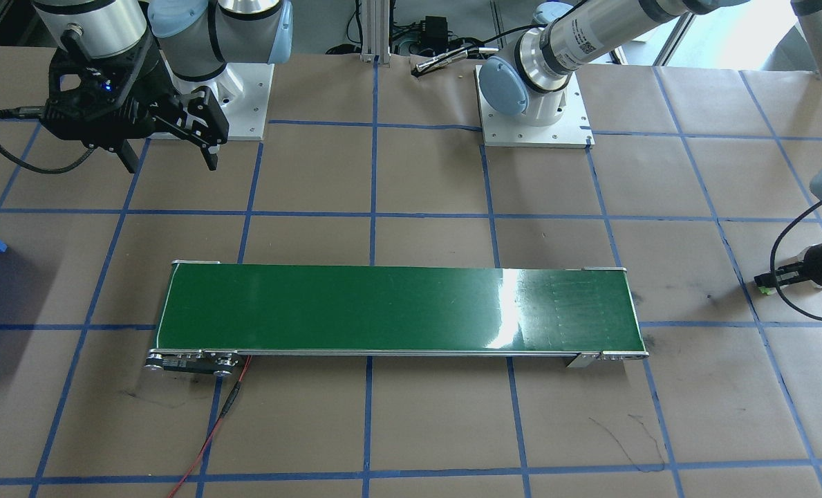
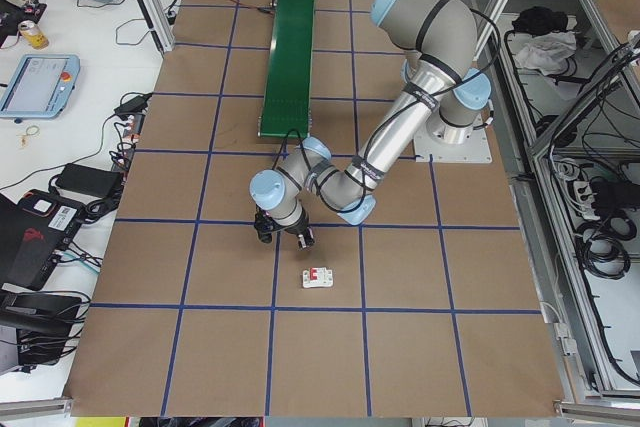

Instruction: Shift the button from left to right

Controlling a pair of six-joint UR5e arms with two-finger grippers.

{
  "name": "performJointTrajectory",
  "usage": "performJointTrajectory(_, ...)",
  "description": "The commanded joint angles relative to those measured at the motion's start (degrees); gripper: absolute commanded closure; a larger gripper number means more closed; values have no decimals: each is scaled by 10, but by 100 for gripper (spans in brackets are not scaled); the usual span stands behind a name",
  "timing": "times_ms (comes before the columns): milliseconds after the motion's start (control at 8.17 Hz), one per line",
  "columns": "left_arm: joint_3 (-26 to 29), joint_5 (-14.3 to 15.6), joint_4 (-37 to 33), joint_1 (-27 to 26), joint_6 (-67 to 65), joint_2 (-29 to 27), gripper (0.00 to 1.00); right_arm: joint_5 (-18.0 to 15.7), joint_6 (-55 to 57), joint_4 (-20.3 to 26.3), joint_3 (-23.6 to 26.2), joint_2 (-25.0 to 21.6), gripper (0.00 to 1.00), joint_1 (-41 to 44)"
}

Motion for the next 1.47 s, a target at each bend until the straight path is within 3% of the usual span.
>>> performJointTrajectory(0,9,-2,-18,0,1,29,100,0,0,0,1,0,0,0)
performJointTrajectory(245,12,-14,-68,-27,6,112,100,0,1,0,1,0,0,0)
performJointTrajectory(367,11,-51,-79,-59,11,153,100,0,0,0,1,0,0,0)
performJointTrajectory(490,12,-60,-84,-108,13,174,100,0,0,0,1,0,0,0)
performJointTrajectory(735,10,-55,-99,-214,-17,187,100,0,0,0,1,0,0,0)
performJointTrajectory(857,8,-59,-95,-242,-23,175,100,0,1,0,1,0,0,0)
performJointTrajectory(980,4,-64,-94,-259,-55,171,100,0,1,0,1,0,0,0)
performJointTrajectory(1102,2,-96,-94,-268,-71,170,100,0,1,0,1,0,0,0)
performJointTrajectory(1347,0,-101,-81,-293,-111,138,100,0,1,0,1,0,0,0)
